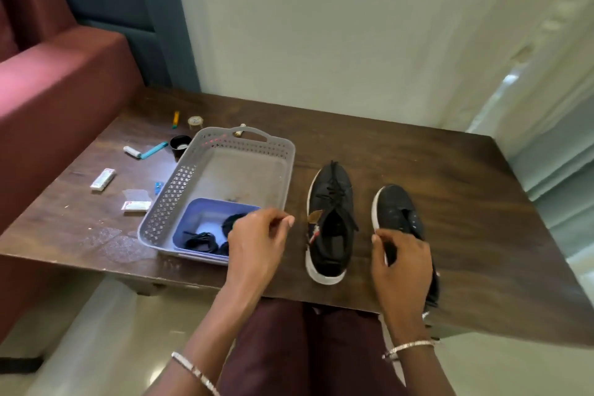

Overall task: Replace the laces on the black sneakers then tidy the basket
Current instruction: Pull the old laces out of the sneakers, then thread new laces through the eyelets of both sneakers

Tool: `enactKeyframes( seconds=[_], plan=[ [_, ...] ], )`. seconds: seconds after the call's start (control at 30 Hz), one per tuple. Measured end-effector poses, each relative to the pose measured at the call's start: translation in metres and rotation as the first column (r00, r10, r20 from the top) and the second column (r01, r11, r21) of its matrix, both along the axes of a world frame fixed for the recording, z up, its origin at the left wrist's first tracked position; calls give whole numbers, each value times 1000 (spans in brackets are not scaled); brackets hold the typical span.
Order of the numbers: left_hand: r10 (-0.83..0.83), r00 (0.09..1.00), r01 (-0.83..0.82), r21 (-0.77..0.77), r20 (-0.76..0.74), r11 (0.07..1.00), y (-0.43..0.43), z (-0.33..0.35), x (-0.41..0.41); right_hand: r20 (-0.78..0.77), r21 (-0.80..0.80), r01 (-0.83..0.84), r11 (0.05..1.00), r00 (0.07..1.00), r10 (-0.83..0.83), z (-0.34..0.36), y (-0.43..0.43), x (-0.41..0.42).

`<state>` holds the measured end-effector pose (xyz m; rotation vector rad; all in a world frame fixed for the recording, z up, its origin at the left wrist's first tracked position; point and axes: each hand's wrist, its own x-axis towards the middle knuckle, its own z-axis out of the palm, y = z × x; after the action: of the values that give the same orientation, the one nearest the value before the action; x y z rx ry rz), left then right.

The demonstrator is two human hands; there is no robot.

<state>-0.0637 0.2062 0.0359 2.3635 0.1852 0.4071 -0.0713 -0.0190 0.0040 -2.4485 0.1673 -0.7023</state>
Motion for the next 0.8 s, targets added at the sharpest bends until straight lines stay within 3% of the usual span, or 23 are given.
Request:
enactKeyframes(
  seconds=[0.13,0.27,0.33,0.47,0.8],
  plan=[
    [-234,972,231,-85,-29,969,-53,-14,-18,-187,-148,107,983,973,-135,-22,-40,-27],
    [-310,915,353,144,-258,924,-78,-39,-22,-371,-273,-9,962,923,-97,-39,-58,-36],
    [-280,898,368,229,-338,901,-86,-48,-24,-407,-233,-40,972,912,-60,-43,-66,-37],
    [-222,940,280,214,-259,936,-99,-52,-22,-417,-76,-15,997,909,-18,-40,-85,-40],
    [-286,928,332,180,-240,926,-118,-53,-55,-428,-79,151,985,888,-170,-26,-137,-41]
  ],
)
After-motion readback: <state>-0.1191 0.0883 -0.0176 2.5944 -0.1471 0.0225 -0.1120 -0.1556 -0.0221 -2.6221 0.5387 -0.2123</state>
